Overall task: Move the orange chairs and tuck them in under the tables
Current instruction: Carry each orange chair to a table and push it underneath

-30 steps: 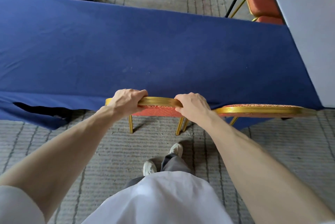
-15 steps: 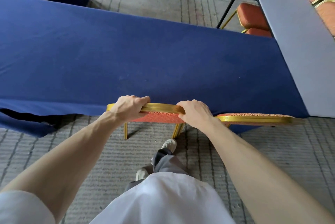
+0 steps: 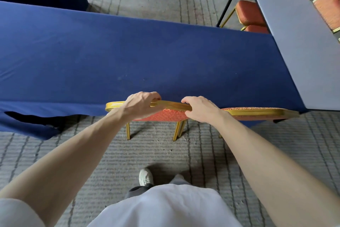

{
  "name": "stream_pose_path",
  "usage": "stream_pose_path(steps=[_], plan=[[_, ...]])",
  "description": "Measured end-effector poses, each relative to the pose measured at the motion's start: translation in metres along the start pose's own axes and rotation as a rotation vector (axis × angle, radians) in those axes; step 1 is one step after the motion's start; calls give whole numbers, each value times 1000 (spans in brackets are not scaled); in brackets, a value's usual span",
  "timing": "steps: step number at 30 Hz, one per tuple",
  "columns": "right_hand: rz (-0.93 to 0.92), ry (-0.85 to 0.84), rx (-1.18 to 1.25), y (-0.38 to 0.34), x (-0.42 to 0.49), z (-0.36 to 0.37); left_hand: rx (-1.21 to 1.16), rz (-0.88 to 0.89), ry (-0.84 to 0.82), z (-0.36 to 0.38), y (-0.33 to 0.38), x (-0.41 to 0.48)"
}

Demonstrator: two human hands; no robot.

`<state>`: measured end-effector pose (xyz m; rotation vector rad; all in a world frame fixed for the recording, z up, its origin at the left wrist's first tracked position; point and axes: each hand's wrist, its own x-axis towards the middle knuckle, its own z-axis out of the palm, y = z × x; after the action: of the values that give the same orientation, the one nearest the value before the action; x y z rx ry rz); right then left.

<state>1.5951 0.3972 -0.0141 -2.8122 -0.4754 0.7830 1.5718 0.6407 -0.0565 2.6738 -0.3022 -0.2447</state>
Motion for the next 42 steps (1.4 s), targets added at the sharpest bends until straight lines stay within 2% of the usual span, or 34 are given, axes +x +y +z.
stream_pose_path(steps=[8, 13, 19, 23, 31, 38, 42], plan=[[98, 15, -119, 69, -23, -13, 22, 43, -23, 8, 58, 16], [151, 50, -263, 147, -43, -15, 70, 74, -61, 25, 111, 36], [127, 55, -434, 254, -63, -18, 72, 11, -93, 68, 193, 71], [146, 73, -427, 313, -64, -23, 67, 9, -125, 105, 247, 98], [20, 119, -385, 355, -57, -35, 200, -61, -198, 158, 309, 136], [-130, 39, -494, 361, -51, -47, 310, -89, -98, 159, 311, 140], [-145, 11, -501, 360, -52, -46, 358, -114, -151, 164, 314, 143]])
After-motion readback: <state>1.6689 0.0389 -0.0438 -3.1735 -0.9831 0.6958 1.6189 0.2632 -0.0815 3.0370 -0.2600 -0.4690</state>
